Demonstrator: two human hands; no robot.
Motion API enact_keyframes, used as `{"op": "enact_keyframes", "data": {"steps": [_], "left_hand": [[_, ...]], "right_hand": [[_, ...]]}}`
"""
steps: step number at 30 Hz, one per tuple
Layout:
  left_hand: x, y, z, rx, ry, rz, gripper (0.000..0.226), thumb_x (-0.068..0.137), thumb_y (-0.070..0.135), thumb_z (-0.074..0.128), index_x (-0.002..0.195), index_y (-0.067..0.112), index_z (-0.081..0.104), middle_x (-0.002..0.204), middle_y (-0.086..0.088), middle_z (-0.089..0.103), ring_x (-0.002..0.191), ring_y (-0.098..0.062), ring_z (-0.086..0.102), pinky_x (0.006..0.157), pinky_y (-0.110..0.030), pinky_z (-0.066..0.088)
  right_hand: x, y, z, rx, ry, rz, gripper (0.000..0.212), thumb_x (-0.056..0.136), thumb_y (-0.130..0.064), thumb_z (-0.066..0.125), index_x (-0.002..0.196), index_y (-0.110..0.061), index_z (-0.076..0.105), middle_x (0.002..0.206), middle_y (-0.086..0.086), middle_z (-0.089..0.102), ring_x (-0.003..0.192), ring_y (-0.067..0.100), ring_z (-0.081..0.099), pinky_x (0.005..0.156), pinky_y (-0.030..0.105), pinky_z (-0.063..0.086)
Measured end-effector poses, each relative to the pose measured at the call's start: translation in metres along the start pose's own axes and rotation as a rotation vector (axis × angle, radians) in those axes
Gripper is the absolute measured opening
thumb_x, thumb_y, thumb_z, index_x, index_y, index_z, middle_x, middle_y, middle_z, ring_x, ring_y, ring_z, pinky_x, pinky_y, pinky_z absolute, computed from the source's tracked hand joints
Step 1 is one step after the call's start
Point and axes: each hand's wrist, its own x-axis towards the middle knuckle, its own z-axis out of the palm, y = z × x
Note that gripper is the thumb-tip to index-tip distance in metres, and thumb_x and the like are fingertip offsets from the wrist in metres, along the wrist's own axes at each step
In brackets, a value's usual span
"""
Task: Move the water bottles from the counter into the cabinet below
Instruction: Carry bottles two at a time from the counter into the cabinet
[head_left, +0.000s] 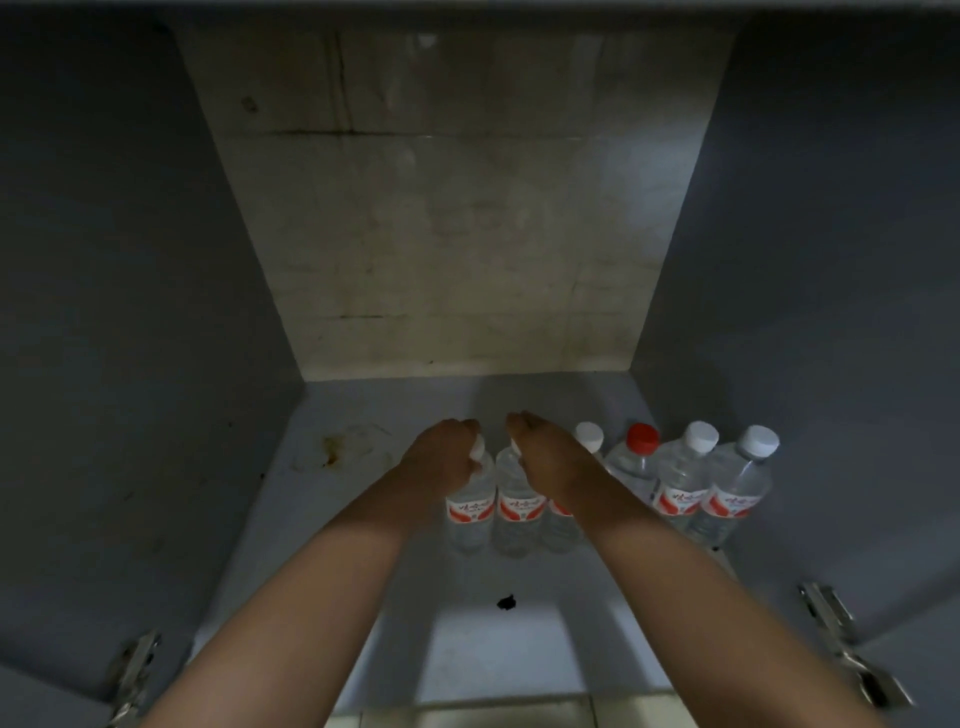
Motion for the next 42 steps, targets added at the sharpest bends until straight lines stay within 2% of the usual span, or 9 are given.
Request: {"op": "enact_keyframes", "data": {"steps": [11, 16, 20, 24, 30, 34, 37, 40, 42], "left_hand": [[0.011, 0.001, -0.003, 0.081, -0.058, 0.014, 0.039, 0.095, 0.018, 0.052, 0.128, 0.002, 0.043, 0.13, -0.02, 0.052, 0.122, -0.032, 0.051, 0.098, -0.037, 0.044], [-0.001, 0.002, 0.002, 0.096, -0.05, -0.049, 0.064, 0.095, 0.026, 0.049, 0.149, 0.015, 0.017, 0.14, -0.016, 0.04, 0.13, -0.031, 0.044, 0.102, -0.039, 0.043], [-0.032, -0.001, 0.005, 0.206, 0.329, -0.025, 0.048, 0.086, 0.009, 0.052, 0.134, 0.007, 0.05, 0.122, -0.021, 0.057, 0.112, -0.041, 0.059, 0.084, -0.045, 0.055], [-0.078, -0.007, 0.003, 0.174, 0.03, -0.162, 0.051, 0.101, 0.023, 0.032, 0.15, 0.018, 0.02, 0.16, -0.009, 0.013, 0.148, -0.029, 0.009, 0.118, -0.039, 0.019], [-0.177, 0.007, -0.043, 0.121, -0.088, -0.251, 0.051, 0.1, 0.035, 0.03, 0.149, 0.022, 0.023, 0.161, -0.002, 0.01, 0.149, -0.026, 0.001, 0.12, -0.041, 0.013], [-0.256, 0.028, -0.101, 0.033, -0.179, -0.339, 0.049, 0.102, 0.036, 0.025, 0.15, 0.024, 0.019, 0.161, 0.0, 0.009, 0.15, -0.024, -0.002, 0.122, -0.039, 0.007], [-0.319, 0.046, -0.159, -0.013, -0.191, -0.39, 0.05, 0.102, 0.038, 0.025, 0.15, 0.028, 0.015, 0.162, 0.002, 0.005, 0.15, -0.023, -0.005, 0.122, -0.038, 0.006], [-0.371, 0.065, -0.221, 0.019, -0.176, -0.381, 0.052, 0.101, 0.04, 0.026, 0.15, 0.028, 0.016, 0.162, 0.003, 0.006, 0.15, -0.023, -0.003, 0.122, -0.038, 0.006], [-0.396, 0.072, -0.258, 0.037, -0.15, -0.377, 0.052, 0.101, 0.041, 0.026, 0.15, 0.028, 0.017, 0.162, 0.004, 0.007, 0.15, -0.022, -0.003, 0.123, -0.037, 0.005]], "right_hand": [[-0.002, 0.004, 0.003, 0.047, 0.055, -0.039, 0.058, 0.093, 0.001, 0.048, 0.145, -0.004, 0.022, 0.153, 0.012, 0.027, 0.139, 0.025, 0.034, 0.112, 0.027, 0.03], [-0.009, -0.002, 0.006, 0.043, 0.059, -0.041, 0.058, 0.096, 0.0, 0.043, 0.147, -0.003, 0.016, 0.158, 0.014, 0.016, 0.147, 0.026, 0.014, 0.119, 0.029, 0.018], [-0.021, -0.016, -0.001, -0.033, 0.096, -0.022, 0.055, 0.097, -0.012, 0.04, 0.148, -0.009, 0.018, 0.16, 0.011, 0.009, 0.149, 0.029, 0.004, 0.121, 0.039, 0.009], [-0.048, -0.043, -0.018, -0.035, 0.07, -0.004, 0.055, 0.098, -0.021, 0.041, 0.148, -0.01, 0.021, 0.16, 0.009, 0.012, 0.148, 0.028, 0.004, 0.121, 0.041, 0.007], [-0.123, -0.083, -0.059, -0.13, 0.051, 0.061, 0.052, 0.067, -0.03, 0.079, 0.113, -0.009, 0.068, 0.124, 0.015, 0.066, 0.117, 0.033, 0.061, 0.095, 0.047, 0.05], [-0.19, -0.105, -0.096, -0.07, -0.103, 0.06, 0.038, 0.06, -0.035, 0.07, 0.087, -0.01, 0.077, 0.095, 0.014, 0.078, 0.09, 0.034, 0.073, 0.07, 0.047, 0.059], [-0.239, -0.135, -0.155, -0.063, -0.175, 0.013, 0.04, 0.076, -0.033, 0.062, 0.106, -0.008, 0.071, 0.118, 0.02, 0.068, 0.112, 0.038, 0.063, 0.089, 0.053, 0.051], [-0.279, -0.165, -0.223, -0.008, -0.266, 0.011, 0.049, 0.097, -0.033, 0.044, 0.14, -0.01, 0.04, 0.154, 0.014, 0.03, 0.144, 0.032, 0.024, 0.119, 0.045, 0.02], [-0.297, -0.184, -0.256, -0.005, -0.187, -0.016, 0.044, 0.091, -0.035, 0.048, 0.127, -0.011, 0.058, 0.14, 0.015, 0.053, 0.133, 0.032, 0.046, 0.109, 0.047, 0.038]]}}
